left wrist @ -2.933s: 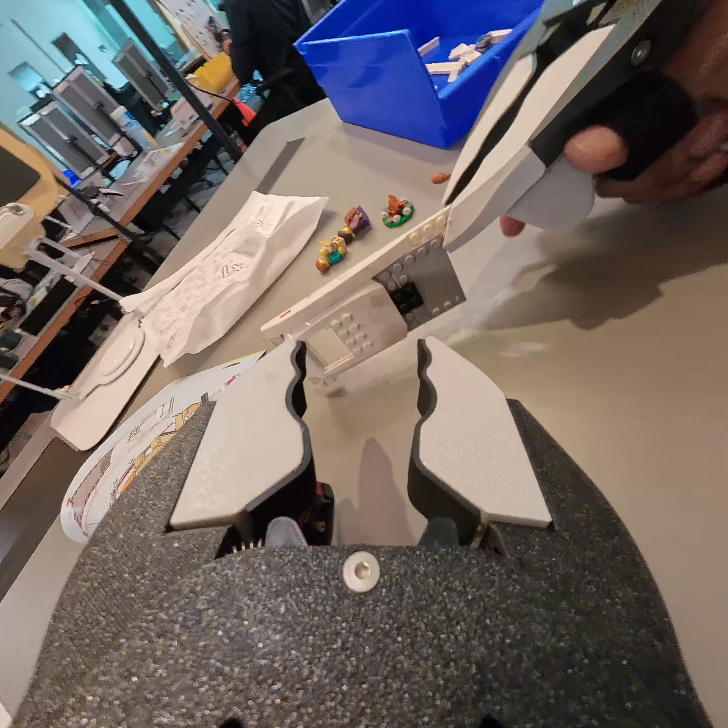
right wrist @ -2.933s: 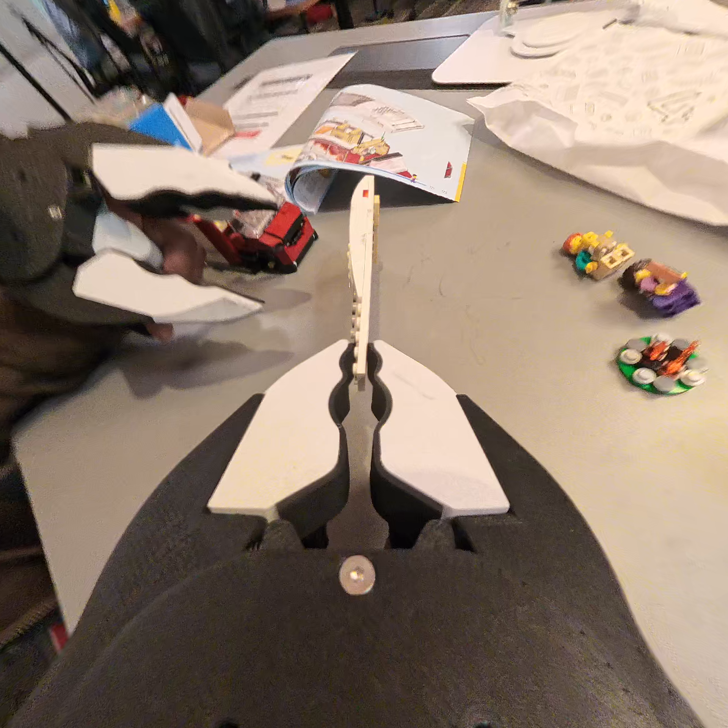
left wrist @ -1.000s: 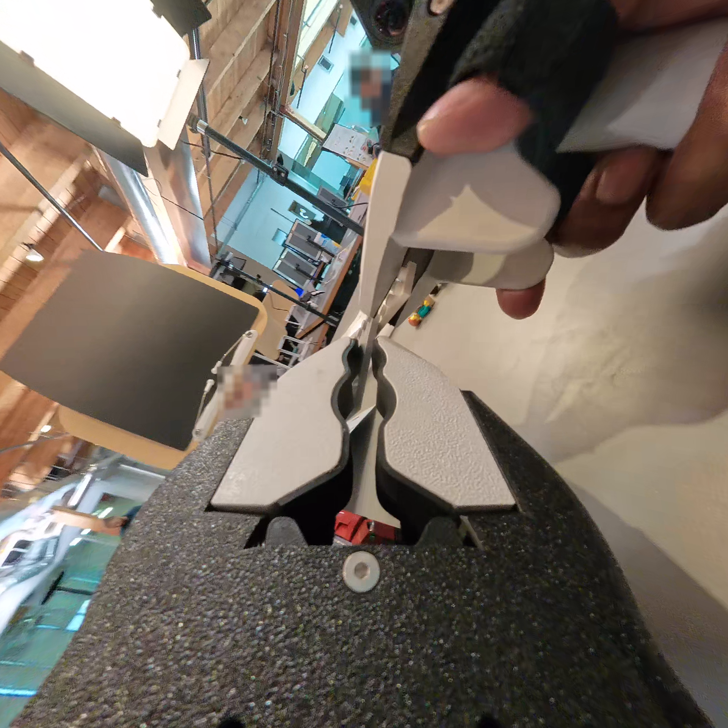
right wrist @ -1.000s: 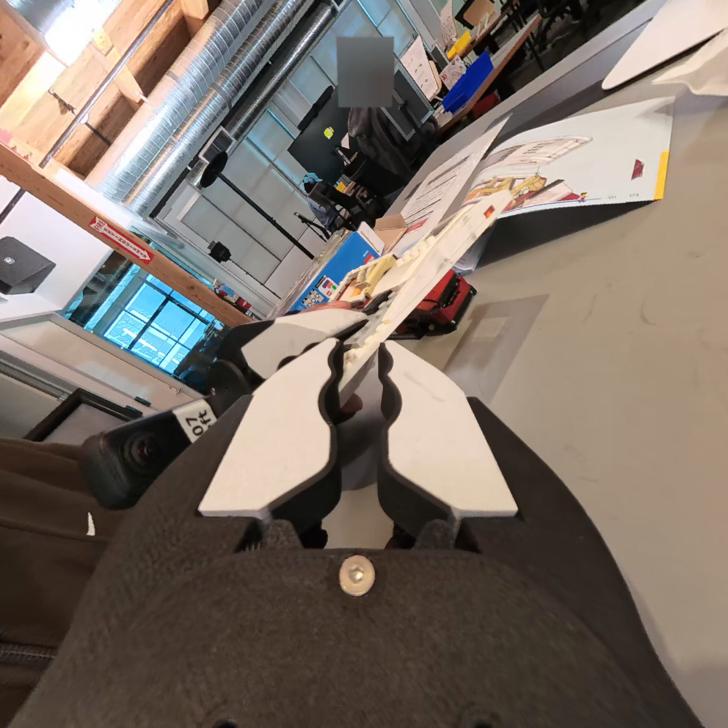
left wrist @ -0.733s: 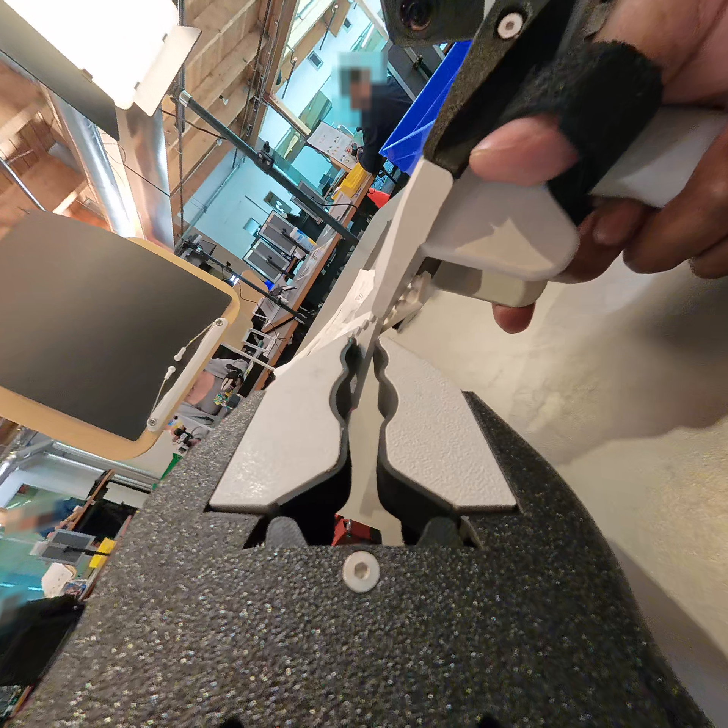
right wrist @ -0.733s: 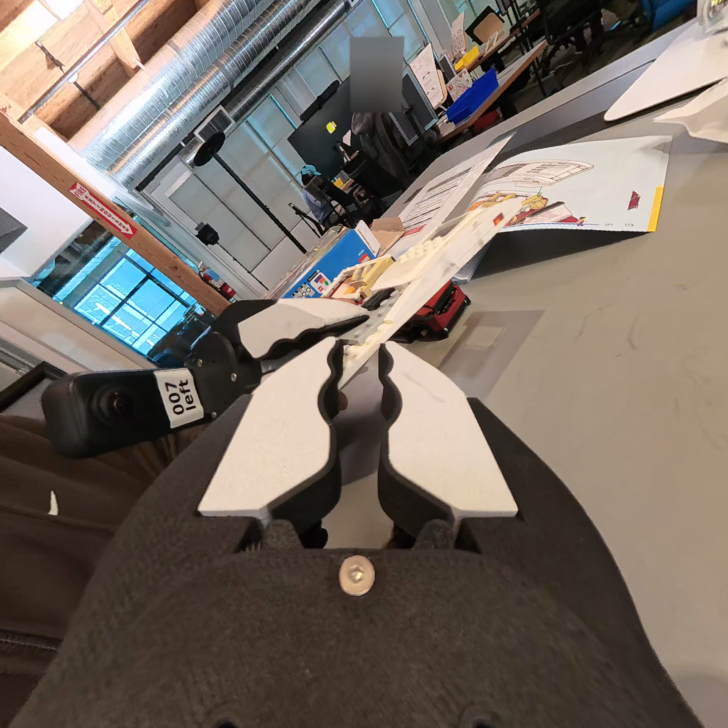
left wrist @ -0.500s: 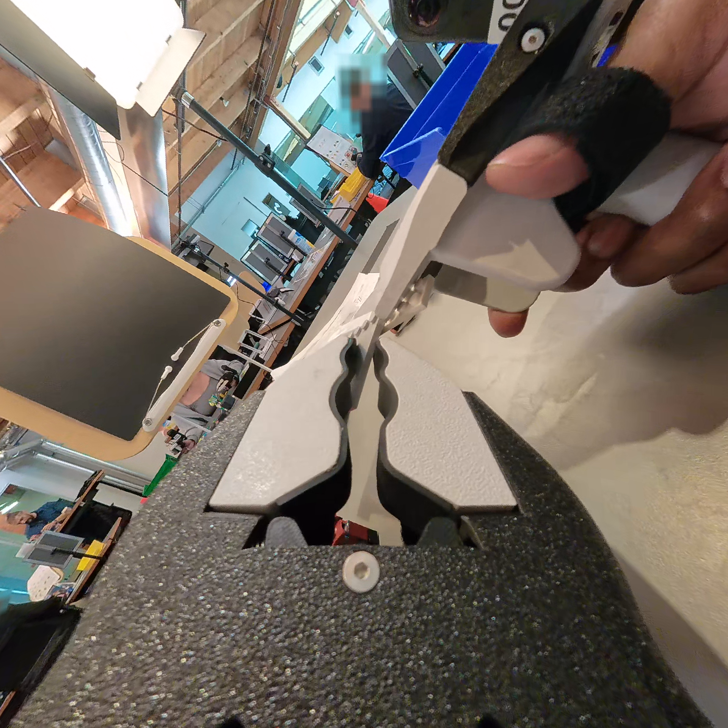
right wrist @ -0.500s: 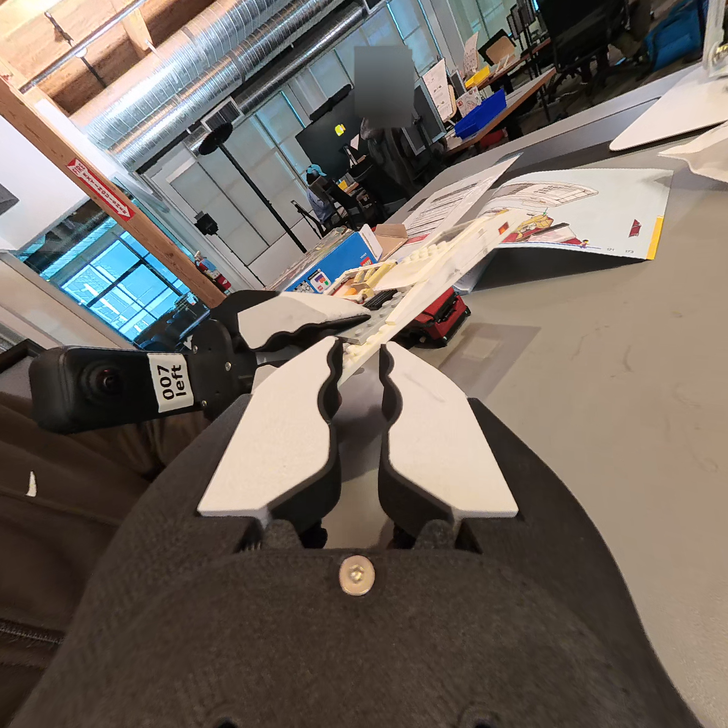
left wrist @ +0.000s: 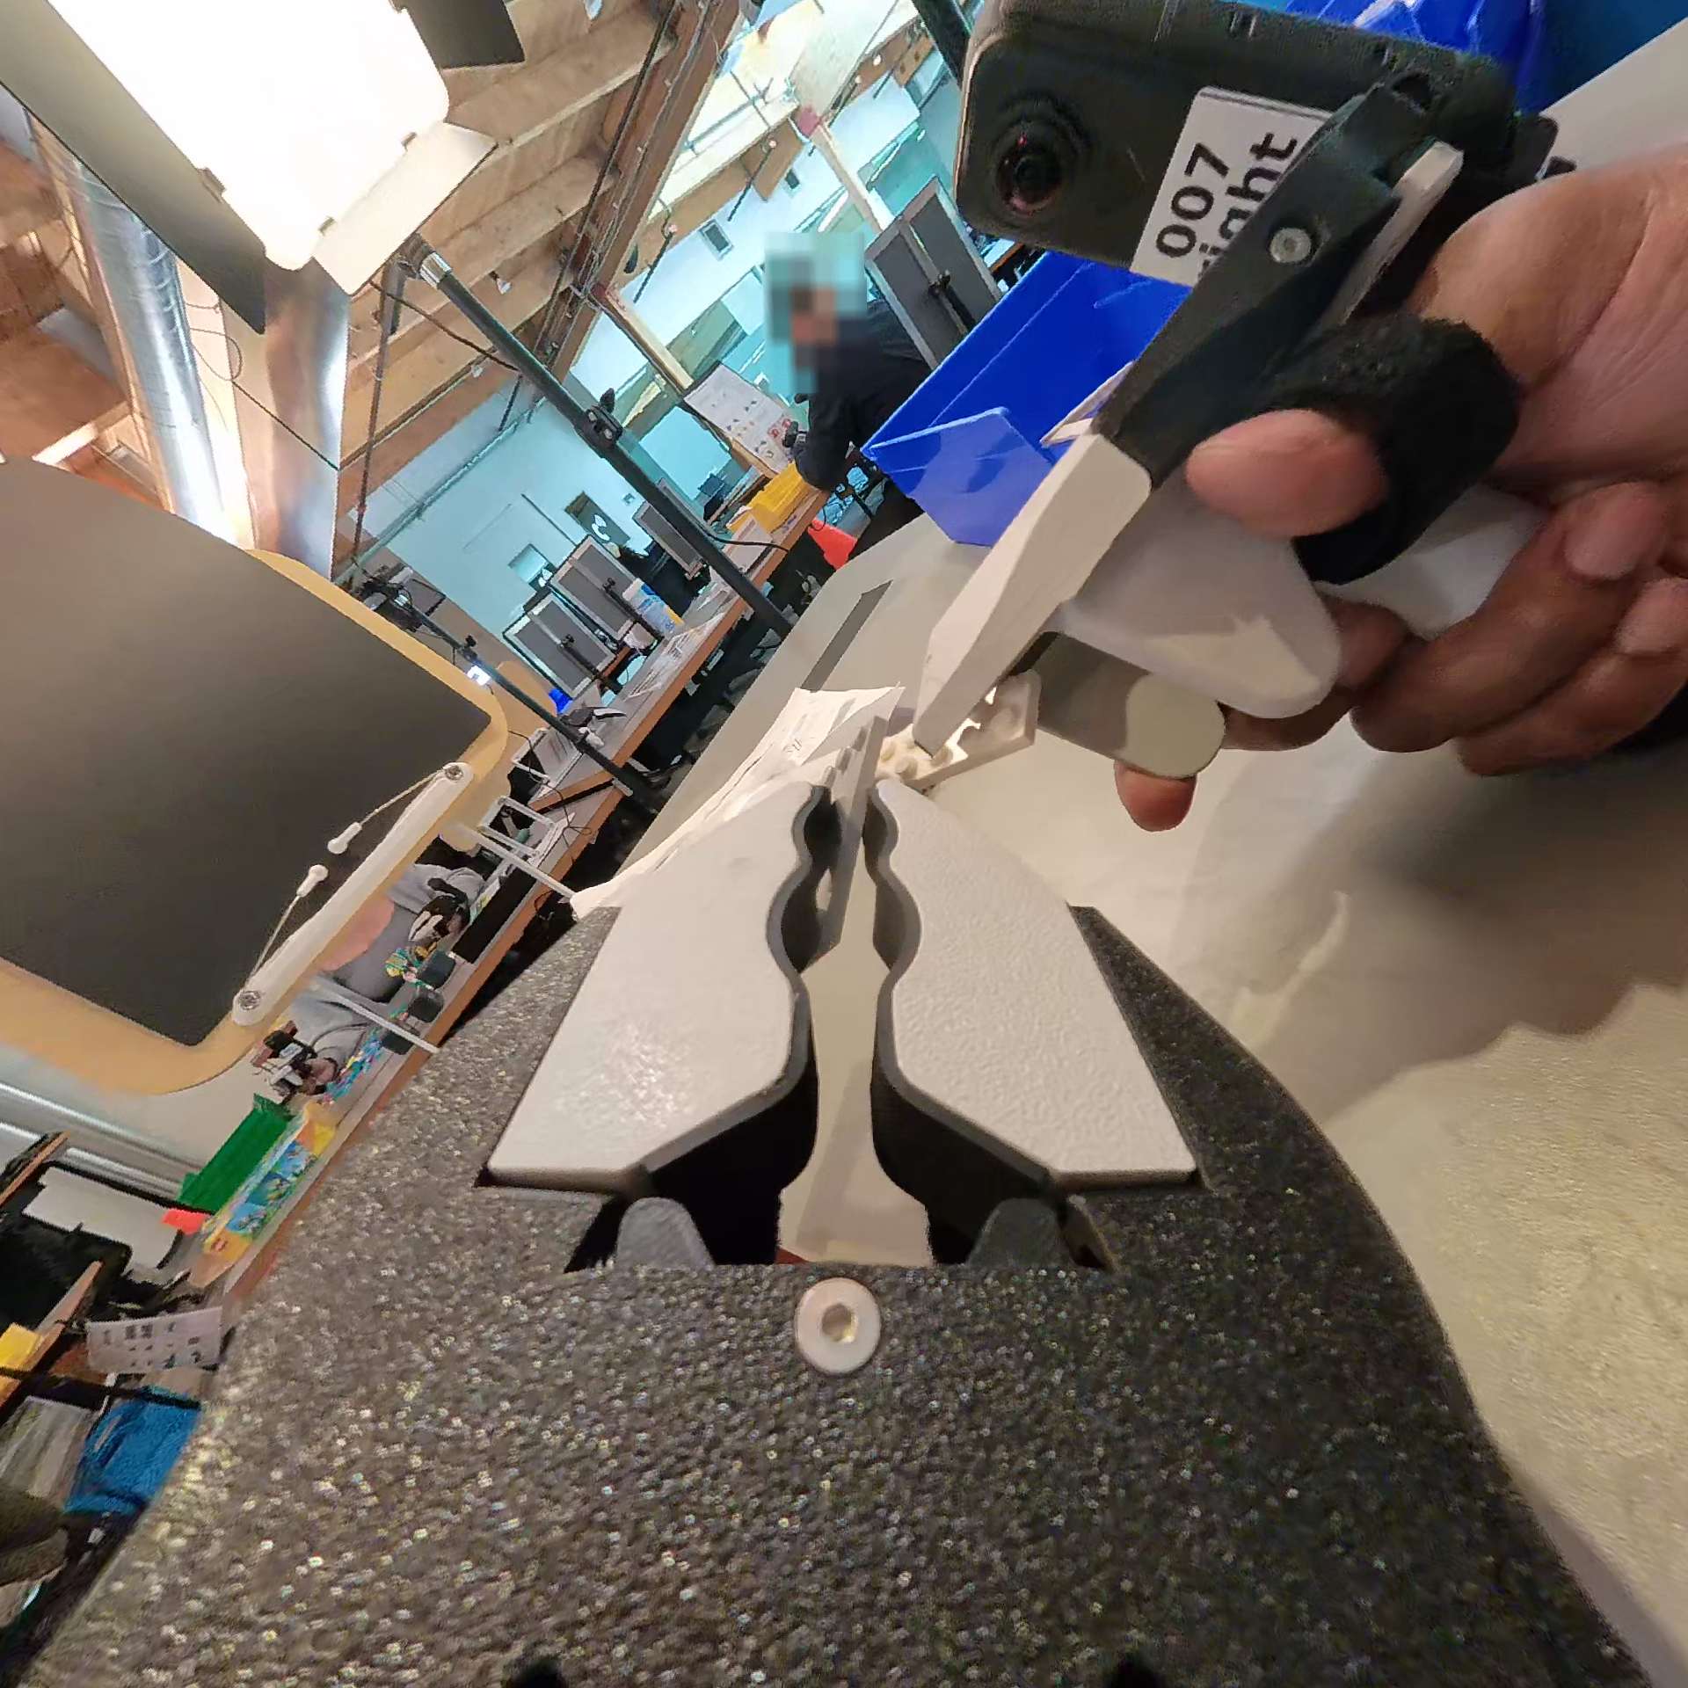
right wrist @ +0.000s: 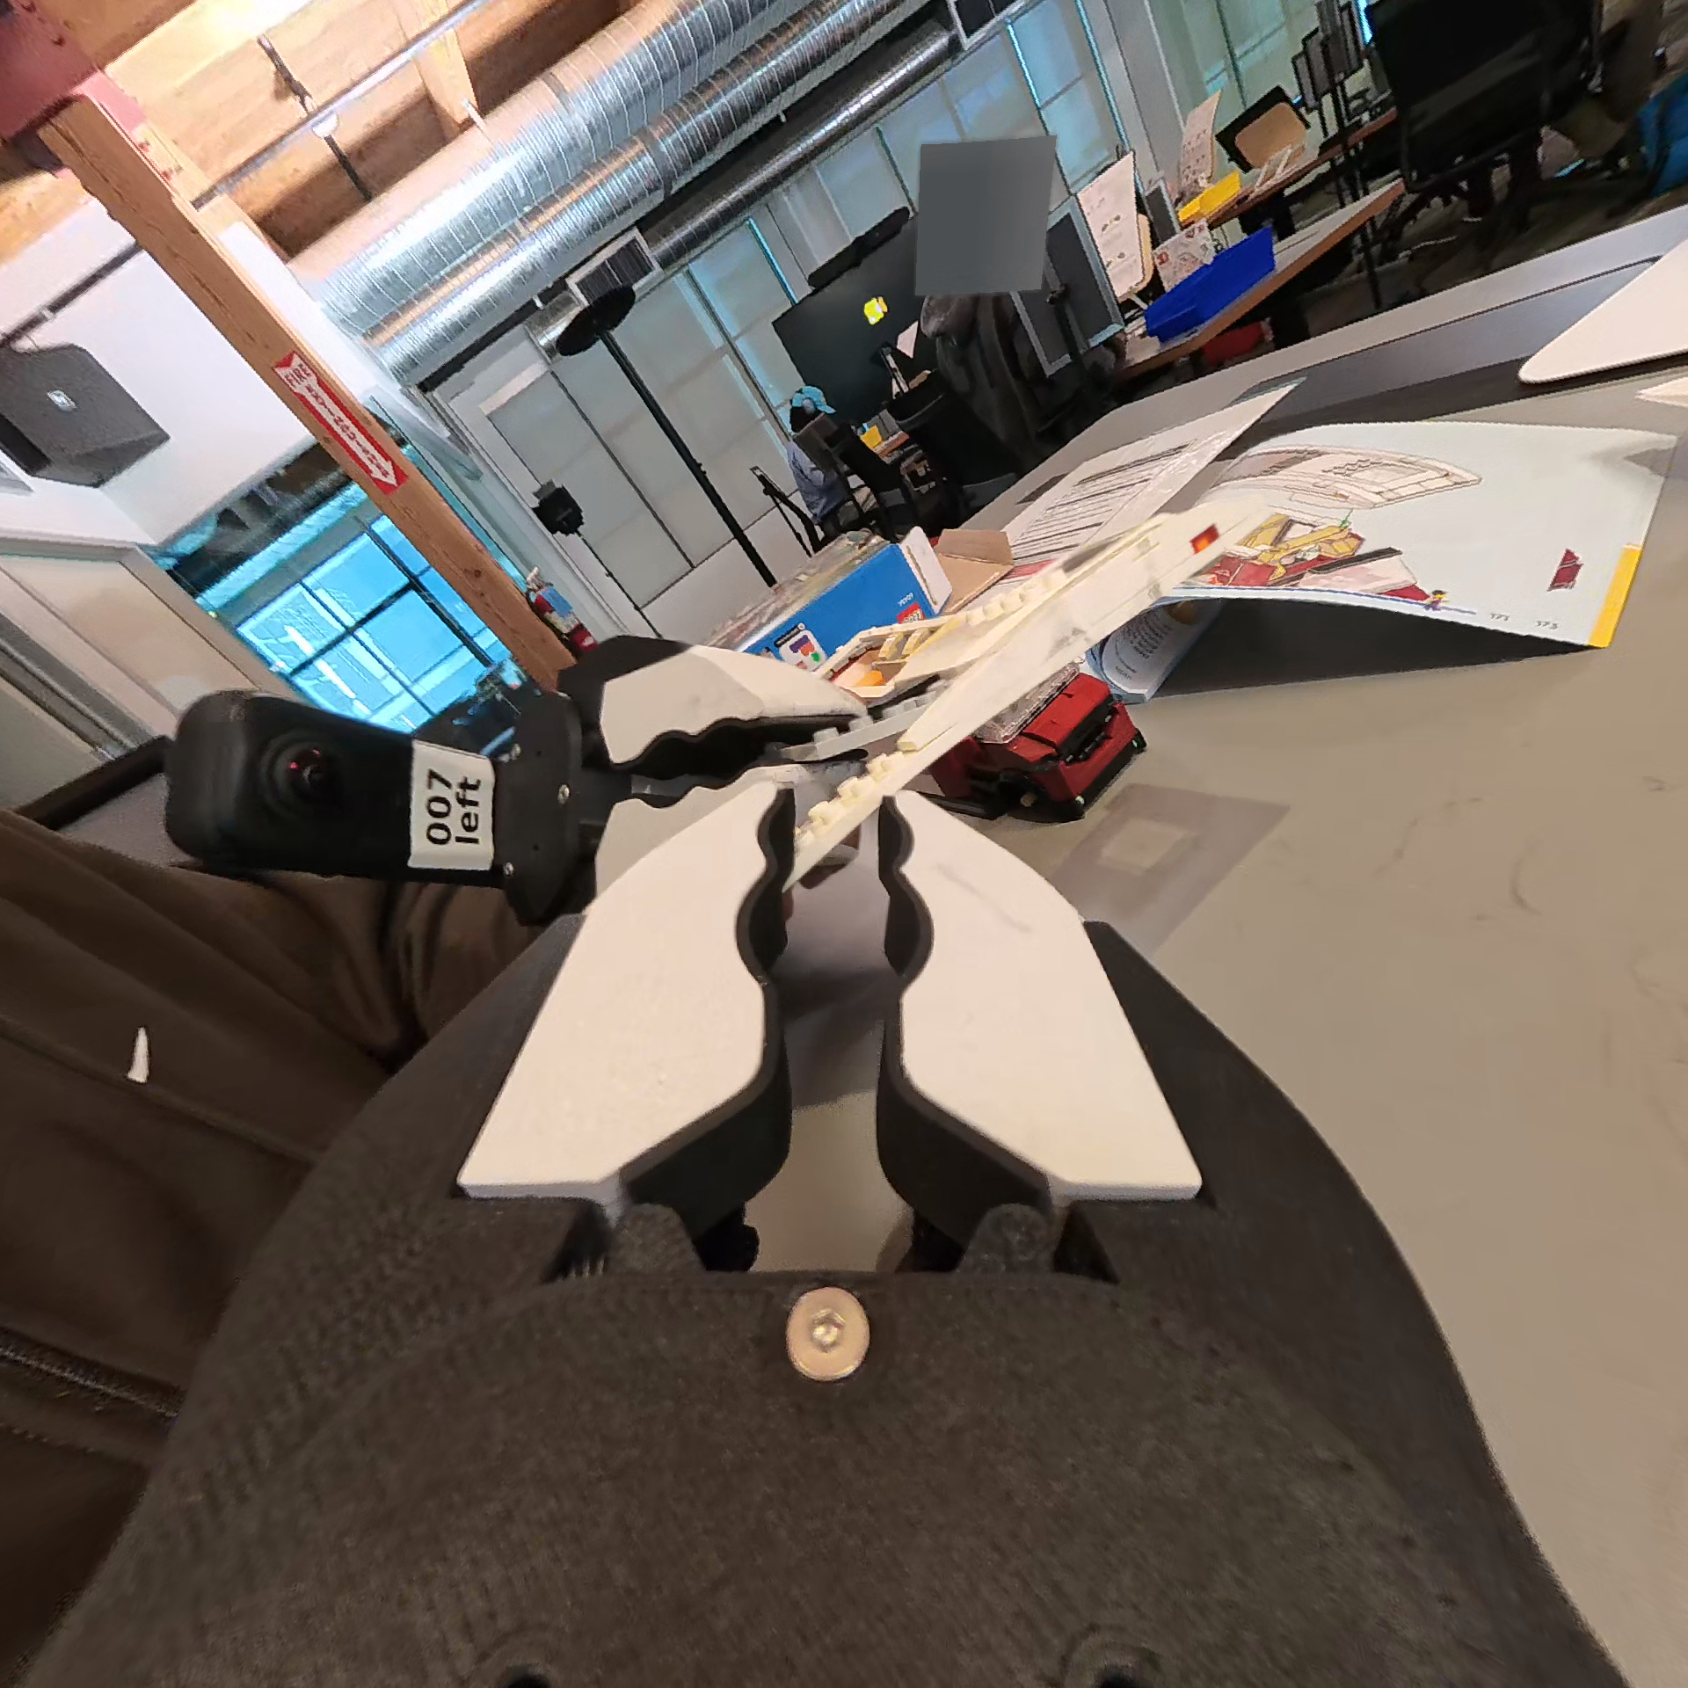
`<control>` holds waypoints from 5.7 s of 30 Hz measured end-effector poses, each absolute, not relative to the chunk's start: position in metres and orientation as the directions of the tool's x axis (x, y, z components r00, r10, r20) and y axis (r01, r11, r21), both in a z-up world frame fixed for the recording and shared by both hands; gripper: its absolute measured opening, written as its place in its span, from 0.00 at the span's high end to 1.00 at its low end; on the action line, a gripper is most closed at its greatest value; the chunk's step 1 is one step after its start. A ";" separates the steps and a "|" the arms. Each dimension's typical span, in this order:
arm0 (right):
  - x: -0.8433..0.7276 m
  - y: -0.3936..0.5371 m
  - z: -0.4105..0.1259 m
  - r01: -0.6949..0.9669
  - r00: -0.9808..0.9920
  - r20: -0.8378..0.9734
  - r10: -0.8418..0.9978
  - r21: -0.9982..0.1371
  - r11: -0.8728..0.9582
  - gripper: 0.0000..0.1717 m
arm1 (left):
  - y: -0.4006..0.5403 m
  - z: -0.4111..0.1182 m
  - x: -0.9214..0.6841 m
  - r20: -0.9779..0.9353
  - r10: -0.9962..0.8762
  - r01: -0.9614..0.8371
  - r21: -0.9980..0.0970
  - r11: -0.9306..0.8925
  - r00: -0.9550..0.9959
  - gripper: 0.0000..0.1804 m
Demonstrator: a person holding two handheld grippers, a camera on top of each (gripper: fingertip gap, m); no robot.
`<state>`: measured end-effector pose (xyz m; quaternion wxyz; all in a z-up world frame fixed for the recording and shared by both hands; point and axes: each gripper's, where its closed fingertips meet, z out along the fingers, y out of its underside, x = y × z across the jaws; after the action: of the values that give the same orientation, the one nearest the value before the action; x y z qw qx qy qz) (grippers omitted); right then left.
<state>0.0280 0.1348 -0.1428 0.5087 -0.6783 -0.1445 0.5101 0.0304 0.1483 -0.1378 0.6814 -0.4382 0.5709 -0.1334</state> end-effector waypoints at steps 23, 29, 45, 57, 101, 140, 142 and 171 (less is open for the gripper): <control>0.028 0.131 -0.147 -0.336 0.373 -0.611 0.698 -0.790 -0.512 0.91 | 0.140 -0.144 0.030 -0.927 -0.335 -0.423 -0.375 0.825 0.168 0.98; 0.031 0.132 -0.149 -0.382 0.321 -0.685 0.655 -0.726 -0.572 0.92 | 0.140 -0.149 0.032 -0.978 -0.171 -0.471 -0.208 0.857 0.120 0.98; 0.032 0.133 -0.145 -0.377 0.344 -0.643 0.684 -0.762 -0.527 0.92 | 0.138 -0.145 0.032 -0.900 -0.391 -0.387 -0.435 0.813 0.191 0.97; 0.038 0.138 -0.130 -0.462 0.385 -0.604 0.698 -0.780 -0.421 0.95 | 0.144 -0.132 0.036 -0.820 -0.442 -0.396 -0.566 0.723 0.364 0.92; 0.070 0.153 -0.206 -0.228 0.687 -0.602 0.407 -0.711 -0.666 0.90 | 0.149 -0.145 0.032 -0.748 -0.619 -0.358 -0.661 0.660 0.240 0.98; 0.317 0.126 -0.146 0.531 0.723 0.629 -0.285 -0.770 -0.354 0.97 | 0.130 -0.136 0.029 -0.752 -0.630 -0.205 -0.659 0.724 0.195 0.96; 0.350 0.123 -0.153 0.449 0.716 0.608 -0.343 -0.777 -0.441 0.97 | 0.131 -0.137 0.029 -0.745 -0.638 -0.207 -0.667 0.715 0.196 0.97; 0.073 0.149 -0.247 0.500 0.805 0.155 0.572 -0.697 -0.514 0.77 | 0.175 -0.138 0.015 -0.706 -0.622 -0.363 -0.708 0.606 0.339 0.99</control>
<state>0.0731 0.1492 -0.2474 0.3843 -0.8689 -0.3084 0.0474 0.0154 0.1755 -0.1379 0.6937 -0.4341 0.5671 -0.0933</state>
